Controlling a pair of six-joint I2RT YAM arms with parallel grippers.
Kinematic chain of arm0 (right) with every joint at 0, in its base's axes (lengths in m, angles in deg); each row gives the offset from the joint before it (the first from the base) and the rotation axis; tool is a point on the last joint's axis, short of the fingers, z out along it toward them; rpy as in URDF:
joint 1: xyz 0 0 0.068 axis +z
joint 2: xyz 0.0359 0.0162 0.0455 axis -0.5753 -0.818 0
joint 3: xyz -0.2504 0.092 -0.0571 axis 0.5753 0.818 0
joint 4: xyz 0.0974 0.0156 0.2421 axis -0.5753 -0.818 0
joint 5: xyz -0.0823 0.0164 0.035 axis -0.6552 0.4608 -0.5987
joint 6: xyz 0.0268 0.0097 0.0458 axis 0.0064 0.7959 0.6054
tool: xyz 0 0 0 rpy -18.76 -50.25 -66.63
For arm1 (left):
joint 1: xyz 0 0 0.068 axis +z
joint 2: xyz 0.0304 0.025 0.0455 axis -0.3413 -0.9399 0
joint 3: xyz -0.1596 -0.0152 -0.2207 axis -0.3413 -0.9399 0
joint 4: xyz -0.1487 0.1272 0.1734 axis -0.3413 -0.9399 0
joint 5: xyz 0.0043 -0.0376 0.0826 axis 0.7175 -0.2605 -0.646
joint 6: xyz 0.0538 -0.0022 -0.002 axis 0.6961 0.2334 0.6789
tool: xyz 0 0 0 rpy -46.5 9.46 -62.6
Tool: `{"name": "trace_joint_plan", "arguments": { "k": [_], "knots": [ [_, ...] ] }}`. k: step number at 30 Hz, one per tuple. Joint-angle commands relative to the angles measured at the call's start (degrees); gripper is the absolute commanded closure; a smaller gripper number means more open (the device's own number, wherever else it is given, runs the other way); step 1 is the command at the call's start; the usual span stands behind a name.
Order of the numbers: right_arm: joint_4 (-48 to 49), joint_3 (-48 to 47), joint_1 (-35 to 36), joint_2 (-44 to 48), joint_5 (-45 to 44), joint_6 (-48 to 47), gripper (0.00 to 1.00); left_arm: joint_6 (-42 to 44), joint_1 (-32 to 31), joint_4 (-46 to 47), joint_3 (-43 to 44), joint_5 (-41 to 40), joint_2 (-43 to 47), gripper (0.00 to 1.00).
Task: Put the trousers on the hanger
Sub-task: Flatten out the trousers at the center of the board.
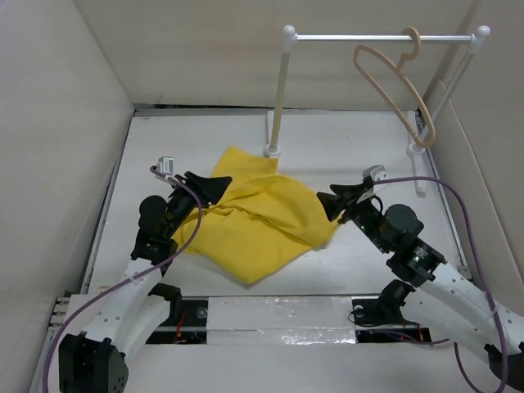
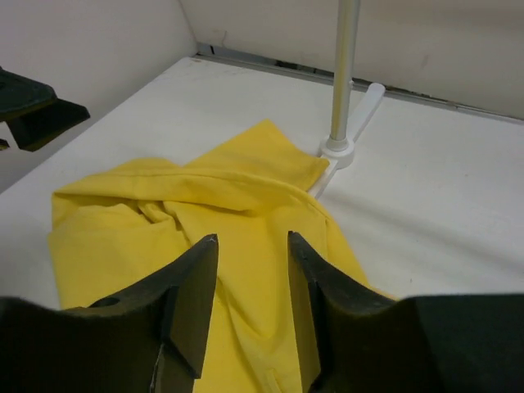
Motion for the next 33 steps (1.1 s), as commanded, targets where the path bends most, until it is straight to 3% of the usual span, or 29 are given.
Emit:
{"name": "trace_joint_plan", "arguments": {
  "k": [1, 2, 4, 5, 6, 10, 12, 14, 18, 19, 20, 22, 24, 27, 33],
  "knots": [
    [-4.7, -1.5, 0.5, 3.3, -2.0, 1.3, 0.43, -1.3, 0.3, 7.3, -0.6, 3.9, -0.6, 0.44],
    [-5.5, -1.2, 0.5, 4.0, -2.4, 2.0, 0.42, -0.9, 0.3, 7.7, 0.3, 4.6, -1.1, 0.46],
    [-8.6, 0.1, 0.5, 5.5, -3.6, 3.2, 0.77, 0.5, -2.9, 10.9, 1.1, 5.2, -2.8, 0.64],
    [-9.4, 0.5, 0.5, 5.8, -4.1, 3.3, 0.9, 1.1, -4.3, 11.5, 1.7, 4.8, -3.7, 0.64],
    [-10.9, 0.9, 0.5, 6.0, -4.8, 4.2, 1.0, 1.7, -6.0, 11.5, 2.5, 4.2, -4.8, 0.75],
    [-14.2, 3.1, 0.5, 4.1, -7.9, 7.5, 1.0, 7.2, -17.1, 7.5, 8.8, -3.8, -13.4, 0.95],
    [-14.5, 4.6, 0.0, 2.5, -7.1, 8.8, 1.0, 12.0, -25.2, 4.3, 12.9, -9.2, -15.4, 1.0],
    [-13.9, 5.7, 0.0, 0.5, -5.8, 9.8, 1.0, 13.4, -29.2, 1.6, 13.3, -17.6, -17.2, 1.0],
    [-9.4, 8.5, 0.0, -2.6, -4.1, 11.6, 0.81, 11.6, -31.8, 0.8, 9.1, -20.9, -17.4, 1.0],
    [-8.7, 9.2, -0.5, -3.4, -3.6, 11.7, 0.68, 11.0, -32.7, -0.5, 8.0, -22.8, -16.2, 1.0],
    [-8.3, 9.3, -0.5, -4.3, -3.8, 11.8, 0.62, 10.2, -33.2, -1.3, 5.5, -23.6, -15.4, 1.0],
    [-9.0, 9.5, -1.0, -6.7, -5.6, 12.9, 0.51, 9.2, -35.9, -3.8, 3.6, -26.3, -14.3, 0.89],
    [-9.0, 9.9, -3.1, -8.7, -6.1, 14.2, 0.49, 8.4, -38.6, -5.1, 2.2, -28.4, -14.9, 0.72],
    [-7.3, 11.3, -7.4, -9.7, -4.3, 14.6, 0.48, 9.1, -44.8, -8.2, 3.6, -33.5, -19.4, 0.58],
    [-1.2, 13.2, -15.5, -11.8, 0.0, 12.9, 0.37, 11.3, -48.1, -9.2, 8.0, -35.0, -31.8, 0.44]
  ]
}}
